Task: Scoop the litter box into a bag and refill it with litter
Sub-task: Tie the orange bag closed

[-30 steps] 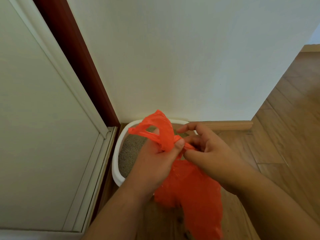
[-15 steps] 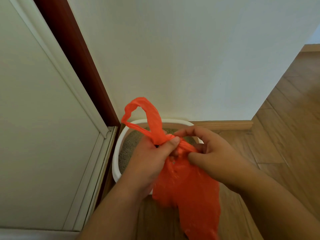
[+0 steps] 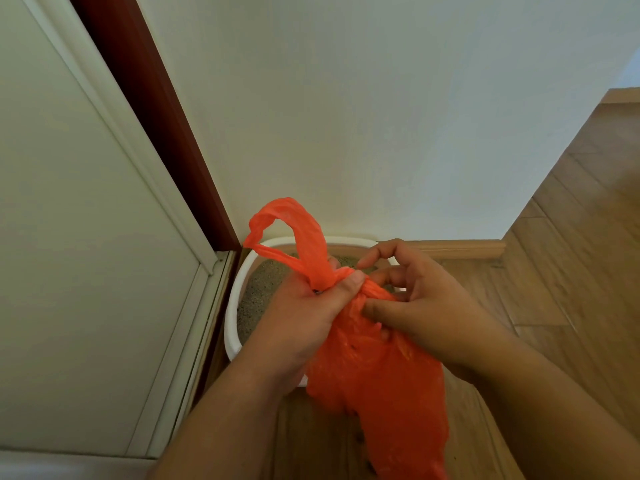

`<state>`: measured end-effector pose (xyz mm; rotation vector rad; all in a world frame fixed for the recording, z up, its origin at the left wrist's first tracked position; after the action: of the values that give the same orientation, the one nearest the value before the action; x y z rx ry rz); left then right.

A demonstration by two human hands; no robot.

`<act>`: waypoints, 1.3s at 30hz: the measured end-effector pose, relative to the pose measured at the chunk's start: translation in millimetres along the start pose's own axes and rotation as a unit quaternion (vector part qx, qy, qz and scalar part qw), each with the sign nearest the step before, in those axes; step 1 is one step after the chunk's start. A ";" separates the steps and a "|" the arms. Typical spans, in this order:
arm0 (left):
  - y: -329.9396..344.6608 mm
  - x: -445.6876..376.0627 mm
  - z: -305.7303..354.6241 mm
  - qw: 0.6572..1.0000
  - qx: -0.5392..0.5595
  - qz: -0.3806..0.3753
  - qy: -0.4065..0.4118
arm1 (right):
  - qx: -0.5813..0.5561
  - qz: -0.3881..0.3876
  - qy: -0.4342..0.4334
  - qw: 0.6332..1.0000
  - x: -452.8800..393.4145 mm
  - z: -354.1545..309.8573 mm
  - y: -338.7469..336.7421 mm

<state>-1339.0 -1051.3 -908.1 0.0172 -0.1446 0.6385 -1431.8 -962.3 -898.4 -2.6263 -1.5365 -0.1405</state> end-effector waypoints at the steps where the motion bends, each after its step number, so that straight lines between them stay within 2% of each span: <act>1: 0.1 0.7 -0.2 1.000 0.007 -0.004 -0.002 | -0.017 0.002 0.003 1.000 0.4 0.3 -0.1; 4: -0.6 0.8 -0.1 1.000 0.019 -0.009 -0.004 | -0.093 -0.010 0.019 0.995 2.4 1.6 4.1; 9: -2.2 -0.8 1.7 0.998 0.066 -0.004 -0.002 | -0.238 -0.070 0.027 0.968 5.9 -1.4 19.3; 15: -9.3 -1.9 -1.9 0.998 0.066 0.023 -0.010 | -0.234 -0.101 0.038 0.966 8.4 1.4 28.1; 24: -3.3 -0.4 -6.4 0.993 0.115 0.017 -0.036 | -0.144 0.056 0.003 0.988 -0.3 6.4 -1.1; 27: -12.1 -0.6 -13.7 0.988 0.131 0.060 -0.060 | -0.188 0.070 -0.005 0.980 -2.7 7.2 -4.6; 30: -10.8 0.7 -13.9 0.987 0.127 0.062 -0.072 | -0.270 0.079 -0.010 0.960 -1.0 2.5 -5.6; 35: -8.5 1.4 -10.0 0.971 0.216 0.074 -0.076 | -0.349 0.094 -0.067 0.930 3.4 -13.4 -8.9; 39: -24.3 -2.7 -12.9 0.949 0.282 0.130 -0.061 | -0.382 0.140 -0.060 0.912 2.8 -10.2 -20.7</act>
<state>-1325.1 -1071.7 -920.5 0.5996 -0.0792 0.9276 -1448.9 -951.1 -887.2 -3.4745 -1.2843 -0.6991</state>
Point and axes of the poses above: each hand's wrist, its own x-axis away from the middle knuckle, its own y-axis out of the palm, z = x × y, the point moved 10 cm from there along -x, towards the middle knuckle, and after that the axes turned 3 degrees about -x, right-handed, at the moved point
